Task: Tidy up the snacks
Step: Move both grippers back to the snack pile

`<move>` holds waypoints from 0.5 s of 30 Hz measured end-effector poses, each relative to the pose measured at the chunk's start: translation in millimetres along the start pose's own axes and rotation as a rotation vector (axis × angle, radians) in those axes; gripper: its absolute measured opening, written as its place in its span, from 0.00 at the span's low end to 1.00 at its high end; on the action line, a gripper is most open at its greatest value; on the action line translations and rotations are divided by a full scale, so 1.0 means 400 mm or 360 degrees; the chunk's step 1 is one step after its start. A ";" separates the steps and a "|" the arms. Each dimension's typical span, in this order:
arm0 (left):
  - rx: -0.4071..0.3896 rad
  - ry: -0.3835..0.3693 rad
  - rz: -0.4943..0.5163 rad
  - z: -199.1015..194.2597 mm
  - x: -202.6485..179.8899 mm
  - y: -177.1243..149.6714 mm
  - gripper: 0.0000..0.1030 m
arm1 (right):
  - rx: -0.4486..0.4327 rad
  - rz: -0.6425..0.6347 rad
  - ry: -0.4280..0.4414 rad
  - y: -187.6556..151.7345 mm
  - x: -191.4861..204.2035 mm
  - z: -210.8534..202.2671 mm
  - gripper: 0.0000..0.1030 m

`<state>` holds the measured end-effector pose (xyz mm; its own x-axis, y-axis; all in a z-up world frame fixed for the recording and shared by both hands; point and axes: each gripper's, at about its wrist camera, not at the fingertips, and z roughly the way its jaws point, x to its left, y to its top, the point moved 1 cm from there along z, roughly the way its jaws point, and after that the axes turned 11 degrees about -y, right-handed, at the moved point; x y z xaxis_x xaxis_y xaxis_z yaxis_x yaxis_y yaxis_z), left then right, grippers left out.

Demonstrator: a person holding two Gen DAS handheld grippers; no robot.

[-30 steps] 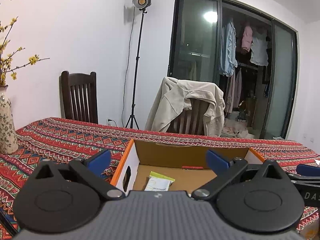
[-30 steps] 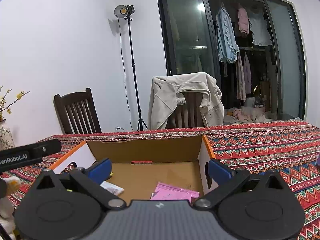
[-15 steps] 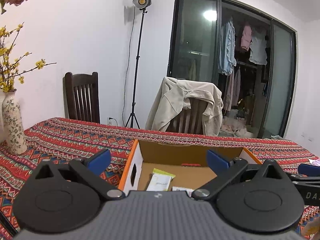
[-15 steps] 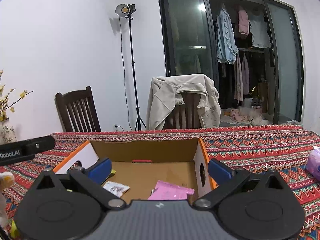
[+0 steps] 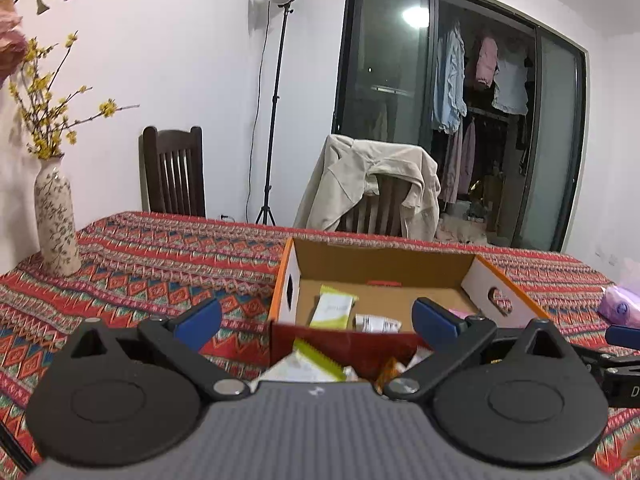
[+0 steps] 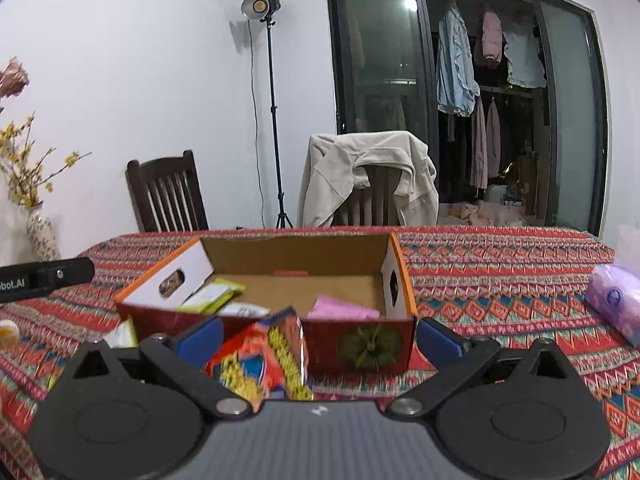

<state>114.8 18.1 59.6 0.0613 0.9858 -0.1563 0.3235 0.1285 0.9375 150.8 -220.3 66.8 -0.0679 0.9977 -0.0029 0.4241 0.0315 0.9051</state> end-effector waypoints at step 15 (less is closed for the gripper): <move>0.0159 -0.0024 -0.0032 -0.096 0.034 -0.153 1.00 | 0.0205 -0.0082 0.0036 -0.155 0.016 -0.074 0.98</move>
<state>59.4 27.8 12.0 0.0678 0.9813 -0.1801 0.4174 0.1360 0.8985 97.4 -217.7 23.1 -0.1122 0.9930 -0.0374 0.5321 0.0918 0.8417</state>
